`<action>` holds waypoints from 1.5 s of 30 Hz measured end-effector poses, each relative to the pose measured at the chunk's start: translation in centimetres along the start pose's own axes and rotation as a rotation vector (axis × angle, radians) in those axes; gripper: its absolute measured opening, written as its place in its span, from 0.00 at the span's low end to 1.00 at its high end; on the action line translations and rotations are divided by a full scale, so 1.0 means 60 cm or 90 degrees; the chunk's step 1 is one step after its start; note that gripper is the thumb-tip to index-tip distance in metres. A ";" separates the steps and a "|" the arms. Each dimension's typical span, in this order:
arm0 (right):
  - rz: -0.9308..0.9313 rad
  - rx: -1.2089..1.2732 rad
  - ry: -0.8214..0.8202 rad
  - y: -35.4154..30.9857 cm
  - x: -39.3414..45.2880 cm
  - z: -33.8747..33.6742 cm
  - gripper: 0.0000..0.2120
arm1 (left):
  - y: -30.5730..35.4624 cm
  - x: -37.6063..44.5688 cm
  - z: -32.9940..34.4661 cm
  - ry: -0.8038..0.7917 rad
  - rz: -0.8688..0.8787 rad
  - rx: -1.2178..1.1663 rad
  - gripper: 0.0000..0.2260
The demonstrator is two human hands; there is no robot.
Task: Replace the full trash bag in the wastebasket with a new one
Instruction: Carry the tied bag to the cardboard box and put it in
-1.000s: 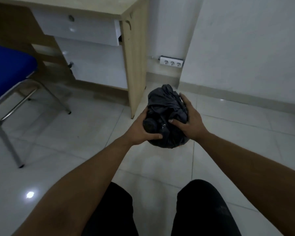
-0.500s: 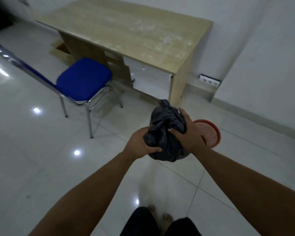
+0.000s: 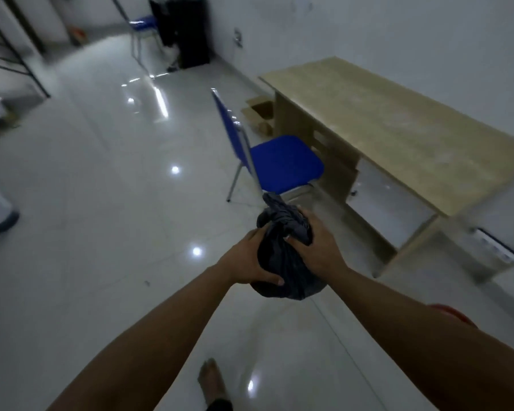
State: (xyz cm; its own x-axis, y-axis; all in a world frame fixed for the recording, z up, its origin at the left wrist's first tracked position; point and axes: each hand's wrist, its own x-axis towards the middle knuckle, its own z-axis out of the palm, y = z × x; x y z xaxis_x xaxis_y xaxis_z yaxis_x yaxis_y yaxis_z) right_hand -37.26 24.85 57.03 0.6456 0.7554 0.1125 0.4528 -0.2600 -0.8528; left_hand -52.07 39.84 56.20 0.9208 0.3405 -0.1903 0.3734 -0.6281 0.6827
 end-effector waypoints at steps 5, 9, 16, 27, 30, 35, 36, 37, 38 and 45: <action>-0.057 0.010 -0.074 -0.092 0.128 0.183 0.32 | -0.152 -0.025 -0.132 0.085 -0.083 0.109 0.62; -0.068 0.018 -0.096 -0.168 0.216 0.319 0.32 | -0.272 -0.043 -0.247 0.102 -0.118 0.115 0.63; -0.081 0.010 -0.125 -0.255 0.364 0.491 0.33 | -0.431 -0.025 -0.396 0.147 -0.131 0.087 0.63; -0.076 0.033 -0.115 -0.257 0.753 0.661 0.30 | -0.635 0.265 -0.629 0.196 -0.125 -0.006 0.51; -0.048 0.044 -0.117 -0.268 0.881 0.698 0.29 | -0.684 0.347 -0.709 0.215 -0.136 -0.005 0.51; -0.029 0.078 -0.093 -0.301 1.081 0.746 0.21 | -0.758 0.467 -0.833 0.239 -0.161 0.118 0.53; -0.025 0.079 -0.085 -0.305 1.119 0.759 0.19 | -0.774 0.491 -0.855 0.242 -0.156 0.143 0.52; -0.018 0.076 -0.077 -0.308 1.158 0.773 0.17 | -0.792 0.516 -0.876 0.238 -0.148 0.156 0.52; -0.007 0.070 -0.071 -0.310 1.197 0.788 0.16 | -0.812 0.545 -0.897 0.223 -0.147 0.156 0.52; 0.055 0.033 -0.003 -0.315 1.494 0.903 0.16 | -0.970 0.785 -1.069 0.117 -0.093 0.094 0.68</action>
State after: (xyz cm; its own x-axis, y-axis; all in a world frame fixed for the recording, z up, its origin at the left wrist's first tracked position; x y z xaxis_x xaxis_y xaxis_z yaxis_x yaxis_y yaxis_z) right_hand -21.26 130.08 55.61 0.6786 0.7337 0.0349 0.3623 -0.2929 -0.8848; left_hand -37.67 137.32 52.75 0.8250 0.5478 -0.1389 0.5256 -0.6537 0.5444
